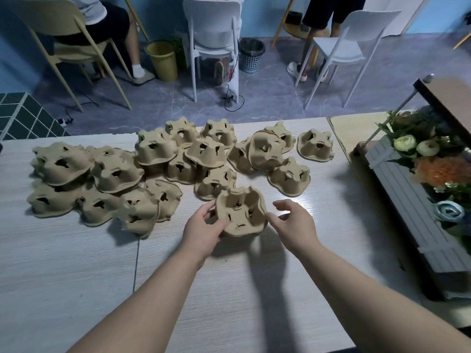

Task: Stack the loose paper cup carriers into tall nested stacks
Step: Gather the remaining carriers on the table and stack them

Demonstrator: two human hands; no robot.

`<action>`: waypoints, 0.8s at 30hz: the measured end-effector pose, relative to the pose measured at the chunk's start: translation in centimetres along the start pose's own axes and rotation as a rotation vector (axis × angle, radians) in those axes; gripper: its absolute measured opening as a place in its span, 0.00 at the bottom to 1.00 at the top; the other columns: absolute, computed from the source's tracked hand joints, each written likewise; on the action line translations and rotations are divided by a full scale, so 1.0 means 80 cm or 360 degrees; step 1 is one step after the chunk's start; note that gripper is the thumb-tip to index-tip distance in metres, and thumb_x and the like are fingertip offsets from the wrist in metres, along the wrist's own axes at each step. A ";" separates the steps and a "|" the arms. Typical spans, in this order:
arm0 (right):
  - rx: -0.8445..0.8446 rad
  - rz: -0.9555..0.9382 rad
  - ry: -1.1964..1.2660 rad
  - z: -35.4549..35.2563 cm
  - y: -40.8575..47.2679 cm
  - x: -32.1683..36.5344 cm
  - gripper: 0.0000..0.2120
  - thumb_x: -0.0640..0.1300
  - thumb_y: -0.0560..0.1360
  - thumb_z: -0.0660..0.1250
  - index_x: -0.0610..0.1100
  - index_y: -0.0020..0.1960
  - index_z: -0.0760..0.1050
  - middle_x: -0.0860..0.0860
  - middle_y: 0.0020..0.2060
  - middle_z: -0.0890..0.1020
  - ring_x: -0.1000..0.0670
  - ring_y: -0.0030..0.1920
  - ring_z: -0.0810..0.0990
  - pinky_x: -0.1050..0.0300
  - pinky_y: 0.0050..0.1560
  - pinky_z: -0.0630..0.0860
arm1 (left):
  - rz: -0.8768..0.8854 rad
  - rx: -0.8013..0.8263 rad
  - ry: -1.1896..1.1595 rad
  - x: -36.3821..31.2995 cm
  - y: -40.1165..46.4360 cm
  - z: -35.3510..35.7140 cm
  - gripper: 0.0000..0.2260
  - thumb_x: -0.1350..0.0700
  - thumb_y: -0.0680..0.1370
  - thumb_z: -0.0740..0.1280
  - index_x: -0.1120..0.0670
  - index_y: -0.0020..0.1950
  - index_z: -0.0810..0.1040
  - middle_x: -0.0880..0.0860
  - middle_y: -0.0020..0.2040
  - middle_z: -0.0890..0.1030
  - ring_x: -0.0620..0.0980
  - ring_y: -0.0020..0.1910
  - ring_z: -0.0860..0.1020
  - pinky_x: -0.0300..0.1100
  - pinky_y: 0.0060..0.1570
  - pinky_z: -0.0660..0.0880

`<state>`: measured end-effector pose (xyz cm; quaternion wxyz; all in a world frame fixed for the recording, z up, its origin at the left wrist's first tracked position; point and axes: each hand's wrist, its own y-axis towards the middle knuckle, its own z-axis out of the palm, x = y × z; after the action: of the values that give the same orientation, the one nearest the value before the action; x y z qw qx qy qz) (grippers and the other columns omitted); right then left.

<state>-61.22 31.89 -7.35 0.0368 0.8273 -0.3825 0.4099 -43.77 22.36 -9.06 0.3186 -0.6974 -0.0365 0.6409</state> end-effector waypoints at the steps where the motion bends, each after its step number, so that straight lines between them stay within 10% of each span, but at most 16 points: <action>1: -0.0039 -0.0010 -0.0041 -0.008 0.008 -0.003 0.18 0.50 0.72 0.71 0.46 0.60 0.76 0.53 0.56 0.79 0.52 0.49 0.79 0.59 0.49 0.70 | -0.0003 -0.0006 0.0011 -0.001 0.001 0.004 0.21 0.63 0.76 0.70 0.47 0.67 0.75 0.48 0.60 0.79 0.52 0.60 0.79 0.42 0.40 0.78; 9: -0.0170 -0.0068 -0.0343 -0.066 0.096 -0.024 0.23 0.50 0.70 0.71 0.44 0.63 0.73 0.45 0.58 0.77 0.41 0.60 0.73 0.52 0.55 0.69 | -0.0032 -0.0142 0.0020 -0.007 0.016 0.032 0.20 0.62 0.75 0.72 0.48 0.65 0.76 0.51 0.63 0.79 0.49 0.60 0.78 0.51 0.52 0.81; 24: 0.0066 -0.0195 -0.0636 -0.065 0.151 -0.037 0.24 0.53 0.72 0.67 0.43 0.64 0.71 0.45 0.61 0.72 0.41 0.60 0.69 0.50 0.57 0.68 | -0.0047 -0.0328 0.0033 -0.020 0.021 0.067 0.20 0.62 0.77 0.69 0.50 0.69 0.75 0.48 0.61 0.80 0.40 0.53 0.79 0.40 0.43 0.79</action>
<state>-73.69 27.10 -9.08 -0.0318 0.9144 -0.3226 0.2425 -49.57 22.41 -8.40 0.2550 -0.7324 -0.1094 0.6218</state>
